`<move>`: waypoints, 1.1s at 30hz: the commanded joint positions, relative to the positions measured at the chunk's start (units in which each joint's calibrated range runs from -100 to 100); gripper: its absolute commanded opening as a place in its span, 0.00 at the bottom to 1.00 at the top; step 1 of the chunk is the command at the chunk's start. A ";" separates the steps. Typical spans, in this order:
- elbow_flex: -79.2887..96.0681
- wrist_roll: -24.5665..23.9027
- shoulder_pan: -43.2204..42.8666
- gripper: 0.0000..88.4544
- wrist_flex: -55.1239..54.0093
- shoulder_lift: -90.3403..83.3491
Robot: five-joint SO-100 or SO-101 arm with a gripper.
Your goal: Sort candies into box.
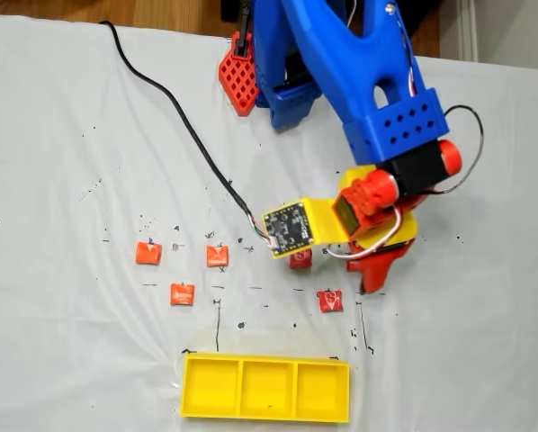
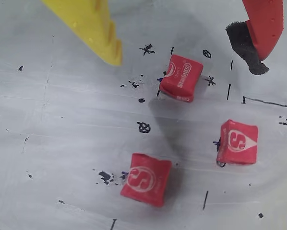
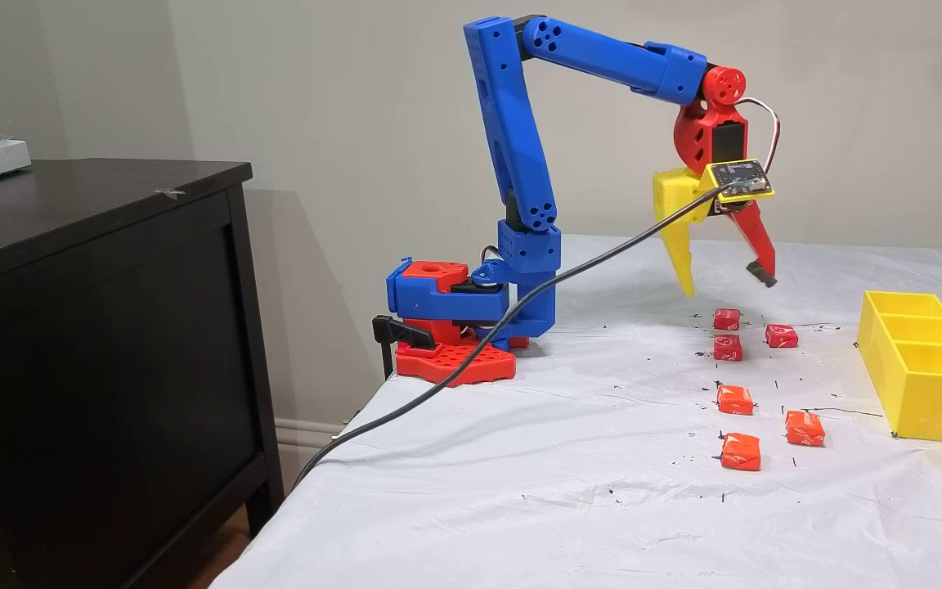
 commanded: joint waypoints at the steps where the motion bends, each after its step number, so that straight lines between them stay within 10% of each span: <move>1: -6.39 1.07 -0.88 0.32 -0.92 1.40; 33: -11.67 1.90 -1.24 0.35 -0.51 14.04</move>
